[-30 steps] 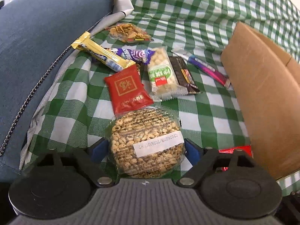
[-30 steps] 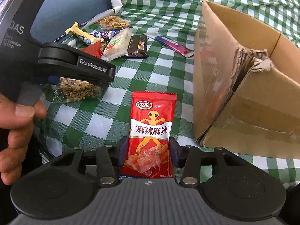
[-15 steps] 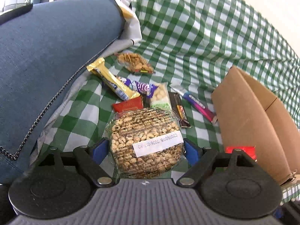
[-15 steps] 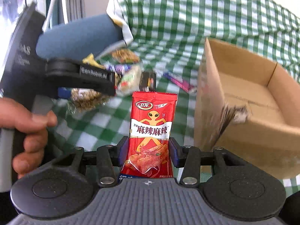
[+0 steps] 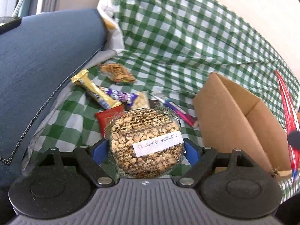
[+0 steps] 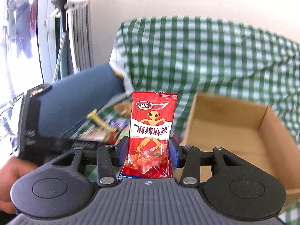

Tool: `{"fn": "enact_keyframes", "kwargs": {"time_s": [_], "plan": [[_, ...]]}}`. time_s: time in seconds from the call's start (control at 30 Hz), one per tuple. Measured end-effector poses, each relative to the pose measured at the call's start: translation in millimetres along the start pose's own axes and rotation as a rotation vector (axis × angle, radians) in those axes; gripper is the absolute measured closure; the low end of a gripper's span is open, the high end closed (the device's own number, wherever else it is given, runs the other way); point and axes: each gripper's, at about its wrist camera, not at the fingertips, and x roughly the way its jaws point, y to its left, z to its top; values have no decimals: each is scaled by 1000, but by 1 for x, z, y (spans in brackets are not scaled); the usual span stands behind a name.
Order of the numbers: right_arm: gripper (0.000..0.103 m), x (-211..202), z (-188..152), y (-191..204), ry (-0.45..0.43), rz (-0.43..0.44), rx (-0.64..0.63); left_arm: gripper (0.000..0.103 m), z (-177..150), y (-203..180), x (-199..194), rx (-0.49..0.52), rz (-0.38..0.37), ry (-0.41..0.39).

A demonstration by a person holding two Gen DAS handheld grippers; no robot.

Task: Organize snacks
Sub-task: 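Carry the red packet with the right tool while the left tool grasps the peanut cake, then release the red packet into the box while the left tool drops the peanut cake in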

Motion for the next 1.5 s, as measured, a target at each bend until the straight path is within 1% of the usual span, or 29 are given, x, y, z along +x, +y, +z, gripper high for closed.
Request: {"fn": "enact_keyframes", "kwargs": {"time_s": [0.1, 0.17, 0.27, 0.43, 0.5, 0.67, 0.83, 0.97, 1.17, 1.3, 1.5], "plan": [[56, -2, -2, -23, -42, -27, 27, 16, -3, -9, -4, 17, -20, 0], [56, 0, -10, -41, -56, -45, 85, 16, -5, -15, -7, 28, -32, 3], [56, 4, -25, -62, -38, -79, 167, 16, -8, -26, -11, 54, -40, 2], [56, -2, -38, -76, -65, -114, 184, 16, -7, -48, -18, 95, -50, -13], [56, -3, -40, -86, -70, -137, 206, 16, -2, -60, -21, 112, -60, -20], [56, -3, -43, -111, -78, -235, 293, 16, 13, -95, -23, 149, -91, -43], [56, -1, -51, -135, -64, -318, 406, 16, 33, -141, -23, 173, -148, -70], [56, -3, -55, -141, -80, -353, 434, 16, 46, -177, -24, 199, -206, -92], [56, -8, -57, -145, -102, -386, 448, 16, 56, -216, -20, 217, -262, -100], [56, -9, -58, -149, -108, -408, 462, 16, 57, -235, -17, 221, -287, -94], [56, -9, -58, -150, -107, -427, 477, 16, 52, -247, -13, 239, -299, -72]]}}
